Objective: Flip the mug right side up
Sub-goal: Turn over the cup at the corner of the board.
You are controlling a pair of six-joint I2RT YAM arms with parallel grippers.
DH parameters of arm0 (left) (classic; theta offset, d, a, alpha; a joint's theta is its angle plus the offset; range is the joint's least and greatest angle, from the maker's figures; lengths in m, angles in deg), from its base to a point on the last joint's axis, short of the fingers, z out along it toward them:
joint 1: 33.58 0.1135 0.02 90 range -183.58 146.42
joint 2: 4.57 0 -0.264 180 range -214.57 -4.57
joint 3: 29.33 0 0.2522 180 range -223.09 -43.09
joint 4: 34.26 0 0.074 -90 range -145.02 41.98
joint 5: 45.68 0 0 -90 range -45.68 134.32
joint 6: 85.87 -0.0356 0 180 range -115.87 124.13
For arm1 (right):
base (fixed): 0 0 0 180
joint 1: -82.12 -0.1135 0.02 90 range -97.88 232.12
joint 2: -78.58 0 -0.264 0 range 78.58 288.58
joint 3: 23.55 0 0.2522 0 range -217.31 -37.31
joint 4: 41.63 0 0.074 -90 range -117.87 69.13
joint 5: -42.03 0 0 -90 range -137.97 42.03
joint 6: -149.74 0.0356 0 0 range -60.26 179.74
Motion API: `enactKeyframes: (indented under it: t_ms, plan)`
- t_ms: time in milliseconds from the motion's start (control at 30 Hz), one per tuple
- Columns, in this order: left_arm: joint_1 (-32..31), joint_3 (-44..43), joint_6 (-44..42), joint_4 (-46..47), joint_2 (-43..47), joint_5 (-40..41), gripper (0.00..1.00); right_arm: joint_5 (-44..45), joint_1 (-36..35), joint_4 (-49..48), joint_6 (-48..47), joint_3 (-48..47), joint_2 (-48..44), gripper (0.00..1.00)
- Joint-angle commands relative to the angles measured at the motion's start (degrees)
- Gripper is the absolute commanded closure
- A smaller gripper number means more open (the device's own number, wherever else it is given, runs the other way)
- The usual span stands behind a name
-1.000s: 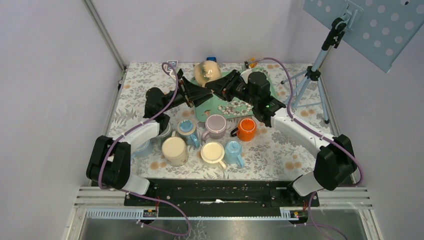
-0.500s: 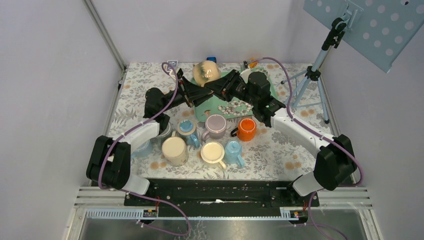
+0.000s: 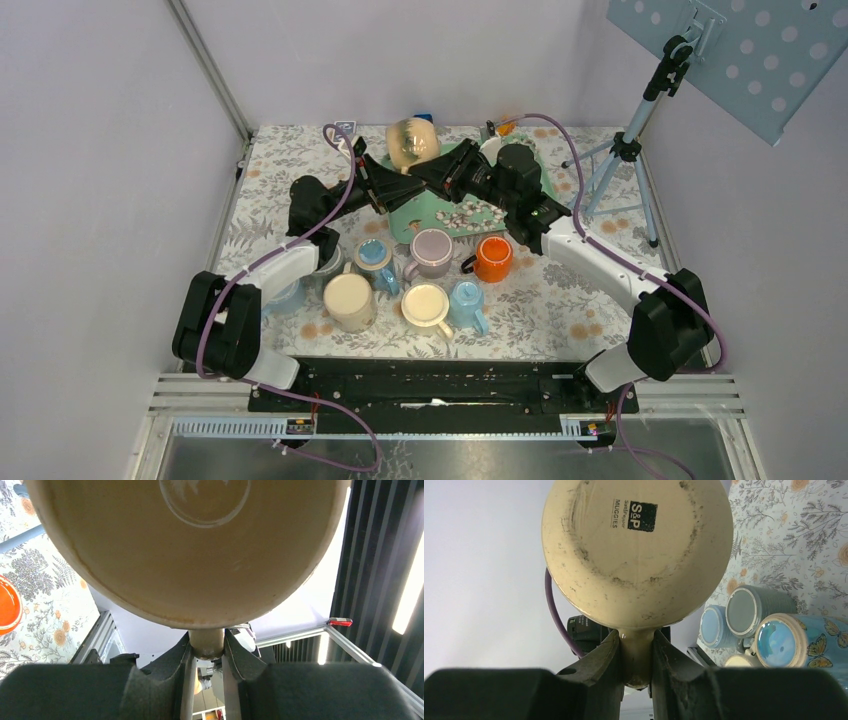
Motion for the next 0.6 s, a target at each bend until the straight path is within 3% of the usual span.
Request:
enactKeyframes:
  t_ms: [0, 100, 367, 567]
  plan:
    - [0.01, -1.82, -6.02, -0.62, 1.69, 0.52, 1.0, -4.13, -1.28, -5.02, -2.84, -0.97, -3.01, 1.0]
    - [-0.2, -3.35, -11.29, -6.65, 3.2, 0.74, 1.0, -3.42, -1.3, -2.23, -5.26, -0.98, -3.86, 0.98]
    - [-2.08, -9.16, -27.38, -25.16, 7.06, 3.43, 1.0, -0.13, -1.25, 1.28, -9.29, 0.37, -5.9, 0.65]
    - [-4.4, -14.98, -39.48, -39.63, 8.5, 9.12, 1.0, 0.71, -1.3, 2.22, -10.33, 0.6, -6.05, 0.51]
